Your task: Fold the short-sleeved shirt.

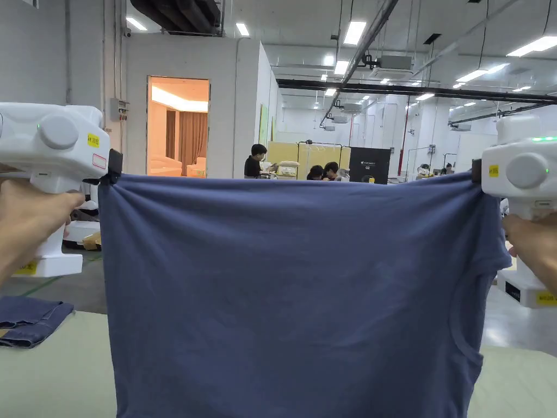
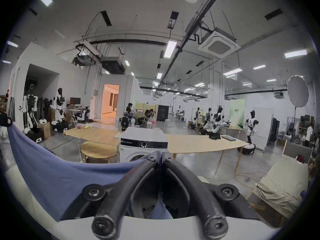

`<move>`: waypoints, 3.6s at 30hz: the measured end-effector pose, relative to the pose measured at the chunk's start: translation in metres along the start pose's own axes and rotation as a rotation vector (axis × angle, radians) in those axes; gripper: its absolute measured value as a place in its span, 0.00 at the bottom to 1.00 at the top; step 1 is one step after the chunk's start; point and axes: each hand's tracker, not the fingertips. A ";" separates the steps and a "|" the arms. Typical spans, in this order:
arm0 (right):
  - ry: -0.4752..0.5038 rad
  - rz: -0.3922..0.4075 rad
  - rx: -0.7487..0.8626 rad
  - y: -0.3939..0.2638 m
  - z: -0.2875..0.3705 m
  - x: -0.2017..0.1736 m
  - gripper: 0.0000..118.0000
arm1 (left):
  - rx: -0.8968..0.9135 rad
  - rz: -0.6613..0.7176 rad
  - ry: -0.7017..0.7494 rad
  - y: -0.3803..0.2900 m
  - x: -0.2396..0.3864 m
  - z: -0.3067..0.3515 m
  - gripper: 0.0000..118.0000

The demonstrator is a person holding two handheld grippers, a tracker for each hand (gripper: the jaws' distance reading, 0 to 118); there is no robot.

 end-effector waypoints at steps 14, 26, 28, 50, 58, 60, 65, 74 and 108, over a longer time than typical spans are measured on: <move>0.003 0.029 -0.067 -0.070 0.039 0.007 0.00 | -0.043 -0.024 -0.016 -0.072 0.003 0.021 0.00; 0.006 0.073 -0.140 -0.152 0.162 0.029 0.00 | -0.091 0.013 -0.075 -0.182 -0.012 0.110 0.00; 0.012 0.078 -0.145 -0.162 0.184 0.033 0.00 | -0.084 0.021 -0.081 -0.197 -0.013 0.132 0.00; 0.115 0.048 -0.476 -0.348 0.367 0.070 0.00 | -0.295 -0.012 -0.079 -0.420 -0.022 0.277 0.00; 0.130 0.103 -0.727 -0.423 0.387 0.068 0.00 | -0.496 -0.029 -0.098 -0.489 -0.023 0.279 0.00; 0.131 0.121 -0.775 -0.441 0.385 0.068 0.00 | -0.536 -0.012 -0.086 -0.502 -0.027 0.273 0.00; 0.143 0.147 -0.892 -0.474 0.375 0.065 0.00 | -0.654 -0.052 -0.082 -0.531 -0.027 0.252 0.00; 0.120 0.136 -0.924 -0.477 0.368 0.060 0.08 | -0.713 -0.067 -0.060 -0.539 -0.026 0.234 0.00; 0.197 -0.085 -0.431 -0.410 0.367 -0.047 0.00 | -0.488 0.032 -0.069 -0.472 0.005 0.265 0.00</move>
